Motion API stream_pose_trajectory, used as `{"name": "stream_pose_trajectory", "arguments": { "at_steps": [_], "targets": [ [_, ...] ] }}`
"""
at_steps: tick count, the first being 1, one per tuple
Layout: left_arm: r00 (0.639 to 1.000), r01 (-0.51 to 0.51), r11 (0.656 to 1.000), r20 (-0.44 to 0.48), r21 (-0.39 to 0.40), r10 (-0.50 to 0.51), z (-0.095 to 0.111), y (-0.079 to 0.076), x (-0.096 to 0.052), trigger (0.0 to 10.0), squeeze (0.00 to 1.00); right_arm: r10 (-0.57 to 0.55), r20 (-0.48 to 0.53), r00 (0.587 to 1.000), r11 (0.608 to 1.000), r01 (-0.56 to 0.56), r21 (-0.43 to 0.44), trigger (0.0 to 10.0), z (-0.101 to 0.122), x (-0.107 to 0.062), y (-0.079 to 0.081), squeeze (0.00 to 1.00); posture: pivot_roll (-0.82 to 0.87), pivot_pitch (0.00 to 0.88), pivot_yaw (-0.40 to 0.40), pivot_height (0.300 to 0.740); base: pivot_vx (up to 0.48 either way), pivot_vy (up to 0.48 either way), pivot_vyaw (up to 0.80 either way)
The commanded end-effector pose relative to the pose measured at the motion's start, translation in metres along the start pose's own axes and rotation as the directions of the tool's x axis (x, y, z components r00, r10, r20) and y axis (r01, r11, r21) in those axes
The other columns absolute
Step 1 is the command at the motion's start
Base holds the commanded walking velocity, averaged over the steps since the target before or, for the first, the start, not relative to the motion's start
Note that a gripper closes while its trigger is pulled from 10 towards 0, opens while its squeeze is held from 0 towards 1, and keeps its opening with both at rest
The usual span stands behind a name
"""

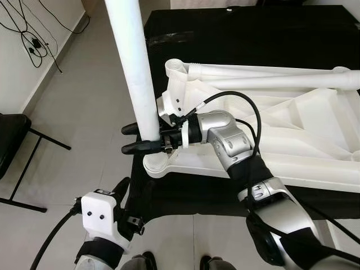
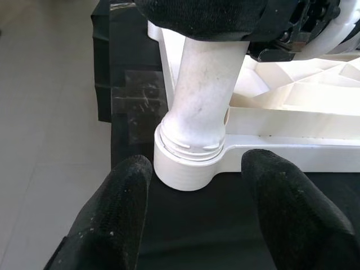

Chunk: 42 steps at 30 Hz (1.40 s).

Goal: Building children table

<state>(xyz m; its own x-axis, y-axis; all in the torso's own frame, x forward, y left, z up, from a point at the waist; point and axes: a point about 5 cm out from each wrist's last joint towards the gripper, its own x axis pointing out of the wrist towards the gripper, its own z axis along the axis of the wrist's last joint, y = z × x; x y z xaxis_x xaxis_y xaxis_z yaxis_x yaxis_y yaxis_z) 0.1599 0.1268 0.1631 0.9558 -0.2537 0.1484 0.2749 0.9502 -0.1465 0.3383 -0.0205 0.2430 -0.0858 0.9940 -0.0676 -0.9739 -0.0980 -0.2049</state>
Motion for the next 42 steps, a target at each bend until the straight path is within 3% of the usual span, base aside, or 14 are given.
{"name": "stream_pose_trajectory", "arguments": {
  "at_steps": [1, 5, 7, 10, 15, 19, 20, 21, 22, 25, 26, 33, 34, 42],
  "targets": [
    [1.000, -0.010, 1.000, -0.019, 0.009, 0.010, -0.002, 0.002, -0.002, 10.0, 0.00, -0.013, 0.029, 0.999, 0.999, 0.012, 0.041, 0.0, -0.009, 0.003, 0.005, 0.00, 0.10, 0.241, 0.004, 0.740, 0.000, 0.000, 0.00],
    [1.000, -0.011, 1.000, -0.016, 0.010, 0.011, -0.002, 0.003, -0.002, 10.0, 0.00, -0.327, 0.003, 0.945, 0.942, 0.326, 0.075, 0.0, -0.021, -0.001, 0.011, 0.00, 0.10, 0.243, 0.002, 0.740, 0.000, 0.000, 0.00],
    [1.000, -0.011, 1.000, -0.015, 0.011, 0.011, -0.002, 0.003, -0.002, 10.0, 0.00, -0.530, -0.058, 0.846, 0.845, 0.533, 0.048, 0.0, -0.031, -0.004, 0.015, 0.00, 0.10, 0.247, 0.003, 0.740, 0.000, 0.000, 0.00],
    [1.000, -0.005, 1.000, -0.013, 0.013, 0.005, -0.001, 0.006, 0.001, 10.0, 0.00, -0.819, -0.161, 0.551, 0.560, 0.828, -0.011, 0.0, -0.048, -0.012, 0.050, 0.00, 0.09, 0.241, 0.021, 0.740, 0.000, 0.000, 0.00],
    [1.000, -0.002, 1.000, -0.014, 0.014, 0.002, -0.003, 0.007, 0.004, 10.0, 0.00, -0.869, -0.165, 0.466, 0.478, 0.878, -0.035, 0.0, -0.047, -0.006, 0.061, 0.00, 0.09, 0.223, 0.024, 0.740, 0.000, 0.000, 0.00],
    [1.000, -0.003, 1.000, -0.012, 0.016, 0.003, -0.004, 0.008, 0.005, 10.0, 0.00, -0.848, -0.164, 0.505, 0.516, 0.856, -0.030, 0.0, -0.048, 0.007, 0.057, 0.00, 0.11, 0.216, 0.011, 0.740, 0.000, 0.000, 0.00],
    [1.000, -0.009, 1.000, -0.009, 0.019, 0.009, -0.003, 0.008, 0.005, 10.0, 0.00, -0.832, -0.163, 0.531, 0.542, 0.840, -0.031, 5.3, -0.048, 0.011, 0.055, 0.00, 0.11, 0.219, 0.008, 0.740, 0.000, 0.000, 0.00],
    [1.000, -0.009, 1.000, -0.009, 0.019, 0.009, -0.003, 0.008, 0.005, 10.0, 0.00, -0.832, -0.163, 0.531, 0.542, 0.840, -0.031, 5.3, -0.048, 0.011, 0.055, 0.00, 0.11, 0.219, 0.008, 0.740, 0.000, 0.000, 0.00],
    [1.000, -0.014, 1.000, -0.007, 0.020, 0.014, -0.003, 0.008, 0.004, 10.0, 0.00, -0.807, -0.154, 0.570, 0.579, 0.815, -0.013, 10.0, -0.047, 0.015, 0.055, 0.00, 0.11, 0.222, 0.008, 0.740, 0.000, 0.000, 0.00],
    [1.000, -0.016, 1.000, -0.005, 0.021, 0.017, -0.002, 0.008, 0.004, 10.0, 0.00, -0.774, -0.143, 0.617, 0.623, 0.782, 0.003, 10.0, -0.045, 0.019, 0.055, 0.00, 0.10, 0.226, 0.008, 0.740, 0.000, 0.000, 0.00],
    [1.000, -0.012, 1.000, -0.006, 0.018, 0.013, -0.002, 0.007, 0.004, 10.0, 0.00, -0.696, -0.094, 0.712, 0.711, 0.701, 0.056, 10.0, -0.036, 0.026, 0.056, 1.00, 0.11, 0.228, 0.007, 0.740, 0.000, 0.000, 0.00],
    [1.000, -0.004, 1.000, -0.007, 0.013, 0.004, -0.002, 0.006, 0.004, 10.0, 0.00, -0.510, 0.033, 0.859, 0.857, 0.505, 0.100, 10.0, -0.017, 0.028, 0.051, 0.97, 0.12, 0.236, 0.003, 0.740, 0.000, 0.000, 0.00],
    [1.000, -0.005, 1.000, -0.006, 0.013, 0.005, -0.001, 0.005, 0.004, 10.0, 0.00, -0.415, 0.033, 0.909, 0.910, 0.413, 0.044, 10.0, -0.016, 0.025, 0.049, 0.00, 0.12, 0.242, 0.000, 0.740, 0.000, 0.000, 0.00],
    [1.000, -0.005, 1.000, -0.007, 0.010, 0.005, 0.002, 0.001, 0.000, 10.0, 0.00, -0.176, -0.085, 0.981, 0.977, 0.164, -0.133, 10.0, -0.018, 0.016, 0.019, 0.00, 0.16, 0.272, 0.007, 0.740, 0.000, 0.000, 0.00]
  ]
}}
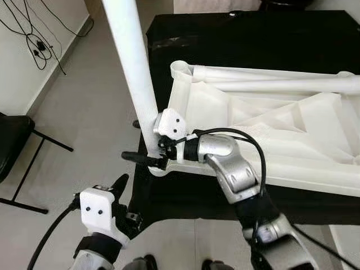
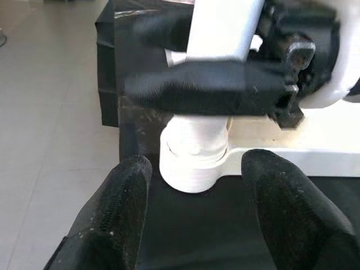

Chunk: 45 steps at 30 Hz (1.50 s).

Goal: Building children table

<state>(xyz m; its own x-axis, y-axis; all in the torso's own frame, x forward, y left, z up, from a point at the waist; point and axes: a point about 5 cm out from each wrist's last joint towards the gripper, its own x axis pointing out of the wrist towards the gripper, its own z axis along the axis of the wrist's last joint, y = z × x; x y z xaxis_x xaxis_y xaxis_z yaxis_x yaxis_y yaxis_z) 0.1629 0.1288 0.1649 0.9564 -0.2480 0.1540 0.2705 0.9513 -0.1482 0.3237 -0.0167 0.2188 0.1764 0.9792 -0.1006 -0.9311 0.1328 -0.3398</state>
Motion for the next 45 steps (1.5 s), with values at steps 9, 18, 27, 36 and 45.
{"name": "stream_pose_trajectory", "arguments": {
  "at_steps": [9, 18, 27, 36, 45],
  "targets": [
    [1.000, 0.005, 1.000, -0.028, 0.007, -0.004, 0.004, -0.006, -0.010, 10.0, 0.00, 0.114, 0.051, 0.992, 0.993, -0.112, -0.044, 9.6, 0.024, 0.011, -0.020, 0.00, 0.20, 0.314, 0.020, 0.740, 0.000, 0.000, 0.00],
    [0.999, 0.001, 1.000, -0.046, 0.003, -0.001, 0.005, -0.007, -0.017, 10.0, 0.00, 0.230, 0.088, 0.969, 0.973, -0.229, -0.026, 0.0, 0.022, 0.006, -0.028, 0.00, 0.18, 0.328, 0.024, 0.740, 0.000, 0.000, 0.00],
    [0.998, 0.002, 1.000, -0.055, 0.000, -0.002, 0.004, -0.006, -0.017, 10.0, 0.00, 0.105, 0.126, 0.986, 0.994, -0.108, 0.011, 0.0, 0.011, -0.007, -0.034, 0.00, 0.15, 0.300, 0.021, 0.740, 0.000, 0.000, 0.00],
    [0.999, -0.001, 1.000, -0.035, 0.006, 0.001, -0.002, -0.001, -0.007, 10.0, 0.00, -0.792, -0.144, 0.593, 0.580, 0.805, 0.127, 0.0, -0.023, -0.040, 0.007, 0.00, 0.09, 0.248, -0.003, 0.740, 0.000, 0.000, 0.00],
    [1.000, -0.003, 1.000, -0.011, 0.007, 0.003, -0.011, 0.007, 0.013, 10.0, 0.00, -0.667, -0.155, 0.729, 0.714, 0.684, 0.146, 0.0, -0.037, -0.004, 0.037, 0.00, 0.05, 0.152, -0.002, 0.740, 0.000, 0.000, 0.00]
  ]
}}
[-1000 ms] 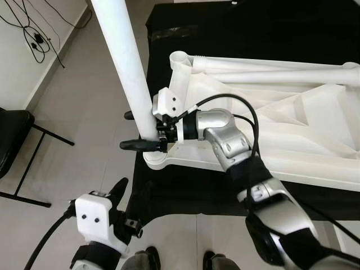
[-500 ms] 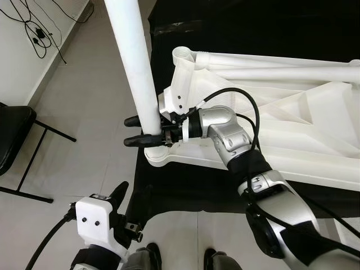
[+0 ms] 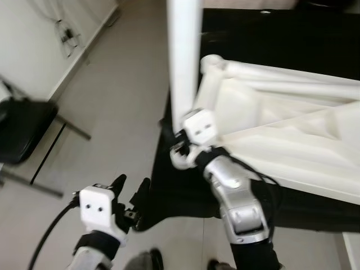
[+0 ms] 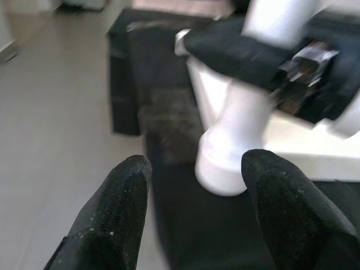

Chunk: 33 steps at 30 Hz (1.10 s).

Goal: Building children table

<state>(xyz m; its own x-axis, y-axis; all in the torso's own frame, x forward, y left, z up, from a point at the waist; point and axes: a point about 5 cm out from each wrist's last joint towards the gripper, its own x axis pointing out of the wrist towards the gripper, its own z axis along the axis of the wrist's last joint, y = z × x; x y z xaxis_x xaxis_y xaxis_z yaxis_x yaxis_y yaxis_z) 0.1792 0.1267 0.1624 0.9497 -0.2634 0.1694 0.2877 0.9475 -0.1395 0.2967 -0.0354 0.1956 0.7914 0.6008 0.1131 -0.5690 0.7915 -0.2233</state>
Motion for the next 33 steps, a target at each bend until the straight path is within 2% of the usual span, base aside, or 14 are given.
{"name": "stream_pose_trajectory", "arguments": {
  "at_steps": [1, 2, 3, 4, 8, 9, 11, 12, 16, 18, 20, 21, 22, 33],
  "targets": [
    [0.999, -0.023, 1.000, -0.022, 0.000, 0.023, -0.007, 0.005, -0.001, 10.0, 0.00, 0.015, -0.108, 0.994, 0.999, -0.010, 0.044, 0.0, -0.021, 0.009, 0.014, 0.00, 0.05, 0.152, -0.002, 0.740, 0.000, 0.000, 0.00],
    [0.999, -0.025, 1.000, -0.020, 0.000, 0.025, -0.007, 0.005, 0.000, 10.0, 0.00, 0.020, -0.108, 0.994, 0.999, -0.016, 0.044, 4.6, -0.020, 0.010, 0.014, 0.00, 0.04, 0.151, -0.002, 0.740, 0.000, 0.000, 0.00],
    [0.999, -0.025, 1.000, -0.020, 0.000, 0.025, -0.007, 0.005, 0.000, 10.0, 0.00, 0.020, -0.108, 0.994, 0.999, -0.016, 0.044, 4.6, -0.020, 0.010, 0.014, 0.00, 0.04, 0.151, -0.002, 0.740, 0.000, 0.000, 0.00],
    [0.999, -0.029, 1.000, -0.018, 0.001, 0.029, -0.007, 0.005, 0.000, 10.0, 0.00, 0.055, -0.095, 0.994, 0.997, -0.050, 0.058, 10.0, -0.017, 0.012, 0.015, 0.00, 0.05, 0.153, -0.002, 0.740, 0.000, 0.000, 0.00],
    [0.999, -0.032, 0.999, -0.014, 0.001, 0.032, -0.007, 0.005, -0.001, 10.0, 0.00, 0.098, -0.078, 0.992, 0.992, -0.091, 0.086, 10.0, -0.008, 0.010, 0.016, 0.00, 0.05, 0.164, -0.004, 0.740, 0.000, 0.000, 0.00],
    [0.999, -0.032, 0.999, -0.012, 0.000, 0.032, -0.007, 0.005, -0.002, 10.0, 0.00, 0.161, -0.037, 0.986, 0.981, -0.156, 0.114, 10.0, -0.001, 0.010, 0.015, 0.36, 0.06, 0.174, -0.008, 0.740, 0.000, 0.000, 0.00],
    [0.999, -0.031, 1.000, -0.010, -0.001, 0.031, -0.006, 0.004, -0.002, 10.0, 0.00, 0.203, -0.006, 0.979, 0.971, -0.201, 0.128, 10.0, 0.004, 0.010, 0.013, 0.36, 0.06, 0.174, -0.008, 0.740, 0.000, 0.000, 0.00],
    [1.000, -0.029, 1.000, -0.010, -0.002, 0.029, -0.006, 0.004, -0.003, 10.0, 0.00, 0.311, 0.041, 0.950, 0.940, -0.313, 0.132, 10.0, 0.010, 0.012, 0.010, 1.00, 0.06, 0.186, -0.009, 0.740, 0.000, 0.000, 0.00],
    [1.000, -0.026, 1.000, -0.010, -0.004, 0.026, -0.006, 0.002, -0.005, 10.0, 0.00, 0.469, 0.095, 0.878, 0.873, -0.477, 0.106, 10.0, 0.018, 0.014, 0.000, 1.00, 0.07, 0.202, -0.012, 0.740, 0.000, 0.000, 0.00],
    [1.000, -0.025, 1.000, -0.011, -0.004, 0.025, -0.005, 0.000, -0.007, 10.0, 0.00, 0.567, 0.115, 0.816, 0.815, -0.576, 0.065, 10.0, 0.022, 0.015, -0.009, 1.00, 0.08, 0.208, -0.014, 0.740, 0.000, 0.000, 0.00],
    [1.000, -0.023, 1.000, -0.012, -0.004, 0.023, -0.003, -0.002, -0.010, 10.0, 0.00, 0.696, 0.121, 0.708, 0.710, -0.703, 0.034, 10.0, 0.026, 0.016, -0.022, 1.00, 0.08, 0.221, -0.015, 0.740, 0.000, 0.000, 0.00],
    [1.000, -0.023, 1.000, -0.012, -0.004, 0.023, -0.003, -0.002, -0.010, 10.0, 0.00, 0.696, 0.121, 0.708, 0.710, -0.703, 0.034, 10.0, 0.026, 0.016, -0.022, 1.00, 0.08, 0.221, -0.015, 0.740, 0.000, 0.000, 0.00],
    [1.000, -0.023, 1.000, -0.013, -0.004, 0.023, -0.003, -0.003, -0.011, 10.0, 0.00, 0.743, 0.105, 0.661, 0.663, -0.749, 0.022, 10.0, 0.026, 0.019, -0.025, 0.00, 0.10, 0.232, -0.016, 0.740, 0.000, 0.000, 0.00],
    [0.999, -0.022, 1.000, -0.025, -0.003, 0.022, 0.005, -0.010, -0.022, 10.0, 0.00, 0.875, 0.070, 0.479, 0.480, -0.877, -0.003, 10.0, 0.040, 0.047, -0.019, 0.00, 0.18, 0.293, -0.008, 0.740, 0.000, 0.000, 0.00]
  ]
}}
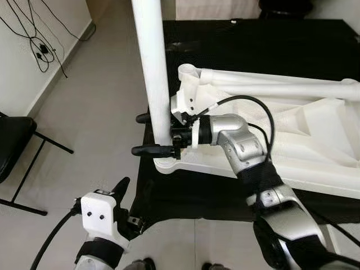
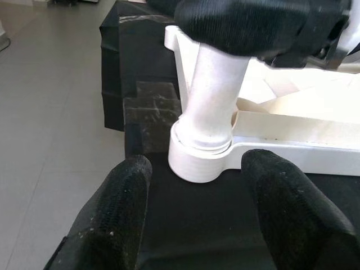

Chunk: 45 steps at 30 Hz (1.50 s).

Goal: Building children table

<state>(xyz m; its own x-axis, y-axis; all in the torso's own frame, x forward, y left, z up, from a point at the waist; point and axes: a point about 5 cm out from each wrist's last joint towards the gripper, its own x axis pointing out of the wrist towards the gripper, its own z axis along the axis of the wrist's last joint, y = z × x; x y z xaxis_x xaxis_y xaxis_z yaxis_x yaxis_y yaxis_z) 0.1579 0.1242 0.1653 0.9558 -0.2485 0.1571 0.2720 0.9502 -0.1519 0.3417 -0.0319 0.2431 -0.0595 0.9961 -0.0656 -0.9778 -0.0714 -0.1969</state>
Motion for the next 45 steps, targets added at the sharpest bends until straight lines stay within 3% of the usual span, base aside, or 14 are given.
{"name": "stream_pose_trajectory", "arguments": {
  "at_steps": [1, 8, 9, 11, 12, 28, 29, 32, 33, 35, 36, 37, 38, 45],
  "targets": [
    [1.000, -0.004, 1.000, -0.016, 0.006, 0.004, 0.001, -0.001, -0.004, 10.0, 0.00, 0.094, 0.011, 0.995, 0.995, -0.094, -0.014, 10.0, 0.004, 0.015, 0.003, 0.00, 0.18, 0.301, -0.009, 0.740, 0.000, 0.000, 0.00],
    [1.000, -0.010, 1.000, -0.022, 0.005, 0.011, 0.005, -0.007, -0.010, 10.0, 0.00, 0.195, -0.011, 0.981, 0.981, -0.195, -0.018, 10.0, 0.005, 0.012, -0.003, 0.00, 0.20, 0.326, -0.018, 0.740, 0.000, 0.000, 0.00],
    [1.000, -0.012, 1.000, -0.023, 0.004, 0.012, 0.005, -0.008, -0.011, 10.0, 0.00, 0.199, -0.017, 0.980, 0.980, -0.199, -0.020, 2.3, 0.005, 0.011, -0.005, 0.00, 0.20, 0.332, -0.019, 0.740, 0.000, 0.000, 0.00],
    [1.000, -0.013, 1.000, -0.024, 0.004, 0.013, 0.006, -0.008, -0.012, 10.0, 0.00, 0.200, -0.021, 0.980, 0.979, -0.201, -0.022, 2.3, 0.005, 0.011, -0.005, 0.00, 0.20, 0.332, -0.019, 0.740, 0.000, 0.000, 0.00],
    [1.000, -0.013, 1.000, -0.027, 0.002, 0.013, 0.006, -0.008, -0.013, 10.0, 0.00, 0.203, -0.024, 0.979, 0.979, -0.204, -0.022, 0.0, 0.006, 0.010, -0.006, 0.00, 0.20, 0.336, -0.017, 0.740, 0.000, 0.000, 0.00],
    [0.999, -0.012, 1.000, -0.040, -0.003, 0.012, 0.004, -0.009, -0.013, 10.0, 0.00, -0.097, -0.057, 0.994, 0.995, 0.095, -0.025, 0.0, -0.015, -0.013, -0.013, 0.00, 0.17, 0.311, -0.030, 0.740, 0.000, 0.000, 0.00],
    [0.999, -0.013, 1.000, -0.039, -0.003, 0.013, 0.004, -0.009, -0.012, 10.0, 0.00, -0.353, -0.113, 0.929, 0.935, 0.355, -0.003, 0.0, -0.031, -0.022, -0.010, 0.00, 0.16, 0.304, -0.038, 0.740, 0.000, 0.000, 0.00],
    [0.999, -0.013, 1.000, -0.039, -0.003, 0.013, 0.004, -0.009, -0.012, 10.0, 0.00, -0.353, -0.113, 0.929, 0.935, 0.355, -0.003, 0.0, -0.031, -0.022, -0.010, 0.00, 0.16, 0.304, -0.038, 0.740, 0.000, 0.000, 0.00],
    [0.999, -0.016, 1.000, -0.036, 0.000, 0.016, 0.003, -0.006, -0.011, 10.0, 0.00, -0.639, -0.207, 0.740, 0.754, 0.657, 0.019, 0.0, -0.054, -0.029, 0.015, 0.00, 0.13, 0.296, -0.024, 0.740, 0.000, 0.000, 0.00],
    [0.999, -0.016, 1.000, -0.036, 0.000, 0.016, 0.003, -0.006, -0.011, 10.0, 0.00, -0.639, -0.207, 0.740, 0.754, 0.657, 0.019, 0.0, -0.054, -0.029, 0.015, 0.00, 0.13, 0.296, -0.024, 0.740, 0.000, 0.000, 0.00],
    [0.999, -0.007, 1.000, -0.035, 0.003, 0.007, 0.001, -0.002, -0.007, 10.0, 0.00, -0.786, -0.276, 0.553, 0.574, 0.819, 0.002, 0.0, -0.066, -0.036, 0.047, 0.00, 0.09, 0.266, 0.006, 0.740, 0.000, 0.000, 0.00],
    [0.999, -0.007, 1.000, -0.035, 0.003, 0.007, 0.001, -0.002, -0.007, 10.0, 0.00, -0.786, -0.276, 0.553, 0.574, 0.819, 0.002, 0.0, -0.066, -0.036, 0.047, 0.00, 0.09, 0.266, 0.006, 0.740, 0.000, 0.000, 0.00],
    [0.999, 0.002, 1.000, -0.034, 0.003, -0.002, 0.000, 0.001, -0.004, 10.0, 0.00, -0.856, -0.294, 0.426, 0.452, 0.892, -0.024, 0.0, -0.068, -0.041, 0.066, 0.00, 0.09, 0.254, 0.011, 0.740, 0.000, 0.000, 0.00],
    [0.999, -0.019, 1.000, -0.025, 0.014, 0.019, -0.011, 0.017, 0.013, 10.0, 0.00, -0.885, -0.230, 0.405, 0.422, 0.906, -0.026, 0.0, -0.075, -0.018, 0.049, 0.00, 0.11, 0.148, 0.017, 0.740, 0.000, 0.000, 0.00]
  ]
}}
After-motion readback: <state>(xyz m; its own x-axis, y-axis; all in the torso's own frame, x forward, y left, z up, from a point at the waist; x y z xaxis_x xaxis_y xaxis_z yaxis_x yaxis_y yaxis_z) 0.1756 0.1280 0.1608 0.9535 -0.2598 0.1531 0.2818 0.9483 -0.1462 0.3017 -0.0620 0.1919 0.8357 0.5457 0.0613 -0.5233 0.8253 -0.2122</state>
